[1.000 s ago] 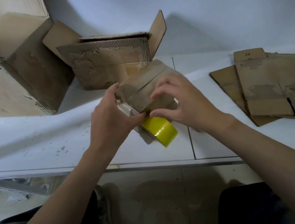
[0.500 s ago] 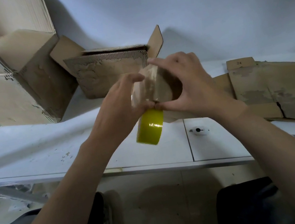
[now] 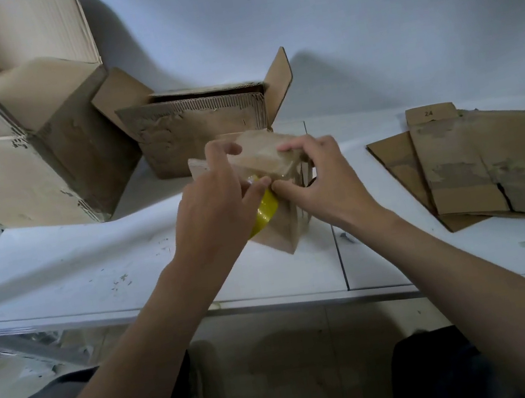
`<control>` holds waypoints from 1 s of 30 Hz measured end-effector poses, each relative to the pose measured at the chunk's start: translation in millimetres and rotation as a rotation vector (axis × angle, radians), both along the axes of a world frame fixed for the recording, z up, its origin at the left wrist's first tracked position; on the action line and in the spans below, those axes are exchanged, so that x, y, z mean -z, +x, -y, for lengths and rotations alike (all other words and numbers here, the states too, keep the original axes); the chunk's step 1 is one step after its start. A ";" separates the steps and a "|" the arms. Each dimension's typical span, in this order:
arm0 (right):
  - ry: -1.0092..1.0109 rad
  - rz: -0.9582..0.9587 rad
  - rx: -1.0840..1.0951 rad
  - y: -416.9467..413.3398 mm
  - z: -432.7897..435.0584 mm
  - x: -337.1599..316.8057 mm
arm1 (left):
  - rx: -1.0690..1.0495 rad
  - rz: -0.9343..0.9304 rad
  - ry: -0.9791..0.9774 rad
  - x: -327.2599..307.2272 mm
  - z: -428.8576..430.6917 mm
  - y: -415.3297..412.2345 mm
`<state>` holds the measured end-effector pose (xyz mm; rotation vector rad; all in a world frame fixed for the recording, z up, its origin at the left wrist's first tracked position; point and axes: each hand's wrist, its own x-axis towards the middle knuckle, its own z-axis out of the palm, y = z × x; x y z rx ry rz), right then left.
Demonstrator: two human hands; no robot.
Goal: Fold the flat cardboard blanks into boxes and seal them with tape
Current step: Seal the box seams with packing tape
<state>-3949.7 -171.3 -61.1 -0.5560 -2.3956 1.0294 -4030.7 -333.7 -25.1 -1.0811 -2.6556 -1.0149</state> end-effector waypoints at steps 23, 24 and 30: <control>0.200 0.001 0.071 -16.1 6.4 29.8 | 0.022 0.327 -0.233 17.2 8.0 -16.5; 0.189 0.002 0.072 -16.8 5.2 28.6 | 0.030 0.303 -0.214 18.4 8.3 -15.3; 0.148 0.134 -0.005 9.7 -22.1 9.8 | 0.072 0.312 -0.129 24.4 5.2 -14.2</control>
